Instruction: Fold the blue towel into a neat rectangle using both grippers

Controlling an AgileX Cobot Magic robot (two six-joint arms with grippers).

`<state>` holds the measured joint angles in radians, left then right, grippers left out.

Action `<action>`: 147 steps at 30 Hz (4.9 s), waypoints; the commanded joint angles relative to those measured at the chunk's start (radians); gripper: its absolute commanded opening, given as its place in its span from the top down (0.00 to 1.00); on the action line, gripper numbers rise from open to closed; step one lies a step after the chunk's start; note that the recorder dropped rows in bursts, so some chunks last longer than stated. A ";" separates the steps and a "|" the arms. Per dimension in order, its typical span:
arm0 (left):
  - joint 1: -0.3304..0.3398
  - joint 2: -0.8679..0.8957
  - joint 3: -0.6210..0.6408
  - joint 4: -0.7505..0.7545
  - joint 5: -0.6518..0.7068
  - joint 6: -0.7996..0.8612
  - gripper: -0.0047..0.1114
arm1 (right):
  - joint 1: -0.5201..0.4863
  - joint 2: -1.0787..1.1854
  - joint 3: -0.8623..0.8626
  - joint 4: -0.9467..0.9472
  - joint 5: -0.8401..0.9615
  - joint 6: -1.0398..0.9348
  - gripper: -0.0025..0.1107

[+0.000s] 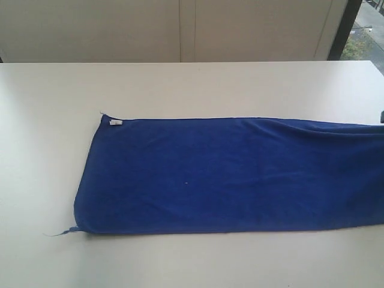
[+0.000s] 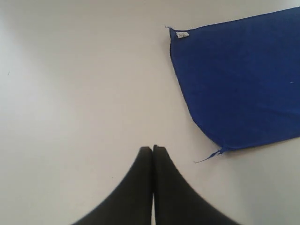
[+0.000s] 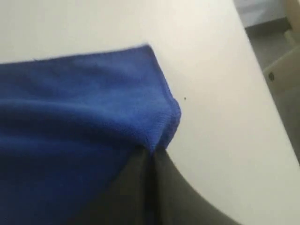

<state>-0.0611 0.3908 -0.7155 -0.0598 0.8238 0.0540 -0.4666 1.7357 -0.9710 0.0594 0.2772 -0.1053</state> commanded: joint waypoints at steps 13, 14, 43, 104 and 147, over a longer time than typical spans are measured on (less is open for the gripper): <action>-0.001 -0.006 0.006 -0.003 0.008 -0.005 0.96 | 0.320 -0.266 -0.092 -0.005 0.112 0.003 0.98; -0.001 -0.006 0.006 -0.003 0.008 -0.005 0.96 | 0.354 -0.271 -0.106 -0.005 0.125 0.003 0.98; -0.001 -0.006 0.006 -0.003 0.008 -0.005 0.96 | 1.088 0.178 -0.648 -0.005 0.303 0.024 0.98; -0.001 -0.006 0.006 -0.003 0.008 -0.005 0.96 | 1.138 0.414 -0.872 0.054 0.396 0.038 0.65; -0.001 -0.006 0.006 -0.003 0.008 -0.005 0.96 | 0.596 0.628 -0.853 -0.155 0.858 0.158 0.98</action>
<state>-0.0611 0.3908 -0.7155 -0.0598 0.8259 0.0540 0.1564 2.3406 -1.8399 -0.0485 0.9558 0.0278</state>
